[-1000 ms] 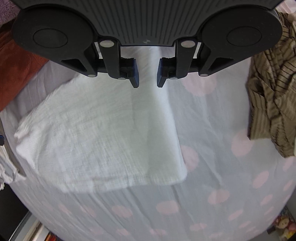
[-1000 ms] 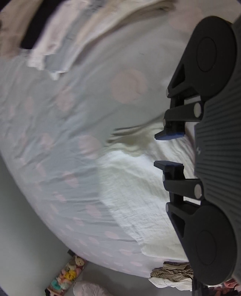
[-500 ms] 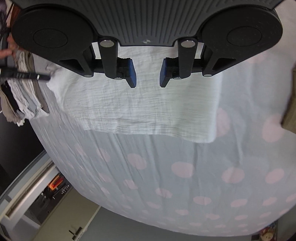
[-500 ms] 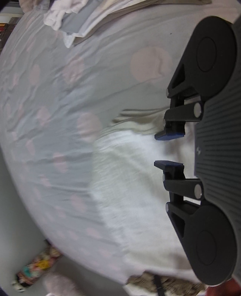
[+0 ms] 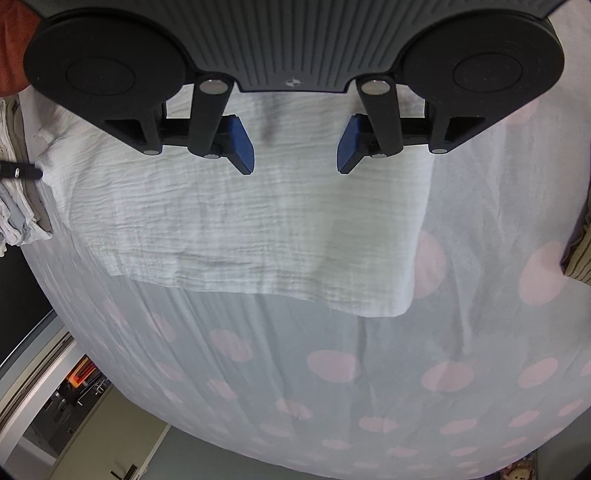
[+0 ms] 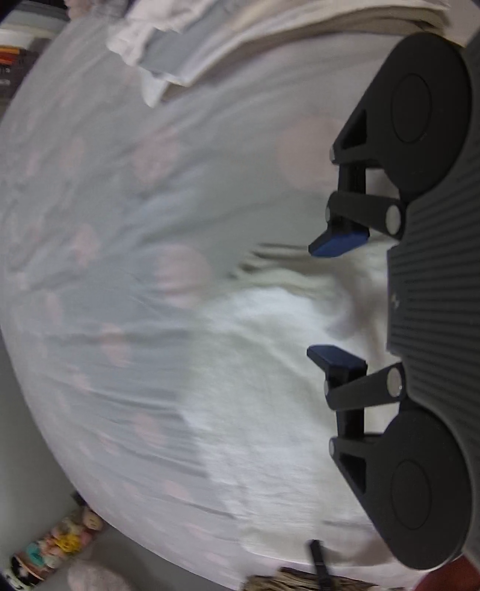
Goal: Fold clothes
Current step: 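Open both grippers and release the folded white garment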
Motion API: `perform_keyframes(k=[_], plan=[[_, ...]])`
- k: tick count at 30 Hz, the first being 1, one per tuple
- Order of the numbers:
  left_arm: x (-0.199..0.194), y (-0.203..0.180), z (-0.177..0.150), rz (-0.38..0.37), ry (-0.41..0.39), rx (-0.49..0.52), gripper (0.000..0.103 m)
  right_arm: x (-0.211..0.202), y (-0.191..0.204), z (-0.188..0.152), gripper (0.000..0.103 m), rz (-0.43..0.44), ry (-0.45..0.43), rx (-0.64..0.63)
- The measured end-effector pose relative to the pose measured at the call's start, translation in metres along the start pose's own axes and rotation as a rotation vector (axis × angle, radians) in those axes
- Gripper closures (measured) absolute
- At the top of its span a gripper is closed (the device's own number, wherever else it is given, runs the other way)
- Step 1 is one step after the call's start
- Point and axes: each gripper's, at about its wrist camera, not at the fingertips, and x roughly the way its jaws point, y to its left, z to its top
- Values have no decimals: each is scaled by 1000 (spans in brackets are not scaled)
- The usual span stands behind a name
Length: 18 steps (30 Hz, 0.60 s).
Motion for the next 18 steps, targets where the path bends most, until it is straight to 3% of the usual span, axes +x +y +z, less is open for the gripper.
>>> perform_keyframes(k=[5, 9, 18], plan=[[5, -3, 2, -21, -3, 22, 55, 15, -16, 20, 27, 11, 0, 66], [9, 6, 5, 18, -5, 0, 55, 36, -19, 27, 26, 36, 27, 60], [11, 18, 9, 6, -20, -45, 55, 79, -23, 21, 24, 49, 62, 109]])
